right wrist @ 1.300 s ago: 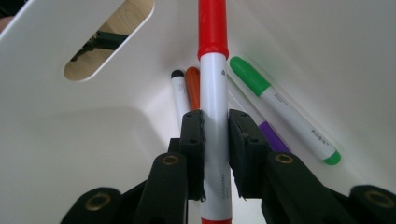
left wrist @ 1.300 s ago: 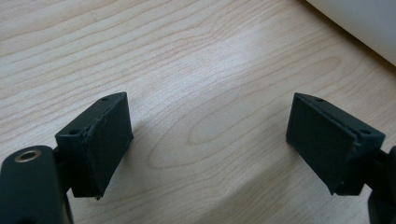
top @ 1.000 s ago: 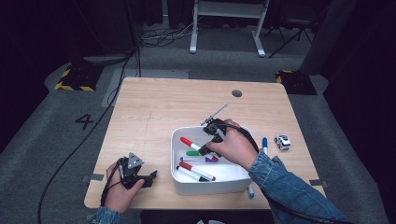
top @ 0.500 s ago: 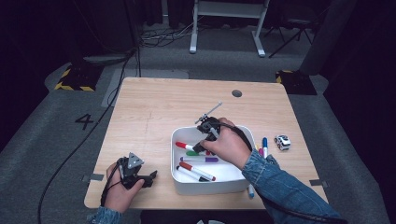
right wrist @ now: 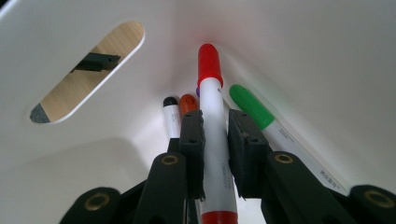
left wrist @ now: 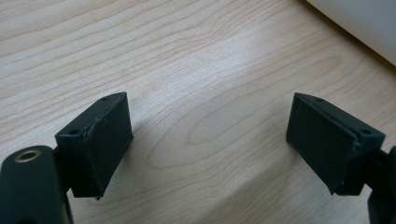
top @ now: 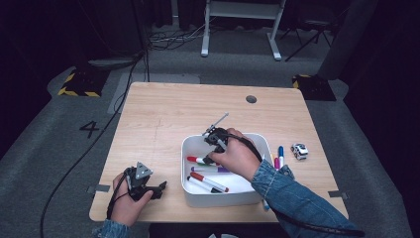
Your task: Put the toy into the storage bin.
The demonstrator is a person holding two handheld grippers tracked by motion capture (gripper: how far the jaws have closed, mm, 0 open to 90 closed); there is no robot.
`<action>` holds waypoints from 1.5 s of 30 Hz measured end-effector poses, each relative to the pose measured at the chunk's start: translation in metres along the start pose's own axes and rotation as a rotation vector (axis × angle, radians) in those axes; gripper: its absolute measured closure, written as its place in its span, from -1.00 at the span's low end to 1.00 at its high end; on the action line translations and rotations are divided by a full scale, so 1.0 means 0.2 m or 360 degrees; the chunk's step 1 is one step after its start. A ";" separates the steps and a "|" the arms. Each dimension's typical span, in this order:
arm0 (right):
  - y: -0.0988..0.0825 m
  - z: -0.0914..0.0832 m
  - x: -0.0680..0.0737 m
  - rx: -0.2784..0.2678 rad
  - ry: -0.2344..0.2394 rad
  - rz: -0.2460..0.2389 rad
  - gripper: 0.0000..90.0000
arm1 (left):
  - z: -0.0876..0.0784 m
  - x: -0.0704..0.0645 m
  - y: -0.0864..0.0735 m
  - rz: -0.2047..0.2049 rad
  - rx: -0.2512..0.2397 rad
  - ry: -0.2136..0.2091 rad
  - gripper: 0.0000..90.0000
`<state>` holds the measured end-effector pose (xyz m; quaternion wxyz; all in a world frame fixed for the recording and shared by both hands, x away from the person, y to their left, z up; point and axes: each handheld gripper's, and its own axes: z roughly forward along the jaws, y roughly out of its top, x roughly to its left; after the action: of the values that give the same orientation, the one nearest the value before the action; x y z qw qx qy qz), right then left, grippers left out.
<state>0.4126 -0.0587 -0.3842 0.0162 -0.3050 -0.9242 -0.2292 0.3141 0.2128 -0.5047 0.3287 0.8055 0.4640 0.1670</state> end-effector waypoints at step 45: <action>-0.26 -0.37 -0.08 -0.0328 -0.0125 -0.0021 0.24 | 0.00 0.00 0.00 0.0000 0.0000 0.0000 -0.68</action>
<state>0.3877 -0.1362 -0.3412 -0.0530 -0.3079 -0.8976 -0.3110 0.3141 0.2128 -0.5047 0.3288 0.8055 0.4638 0.1670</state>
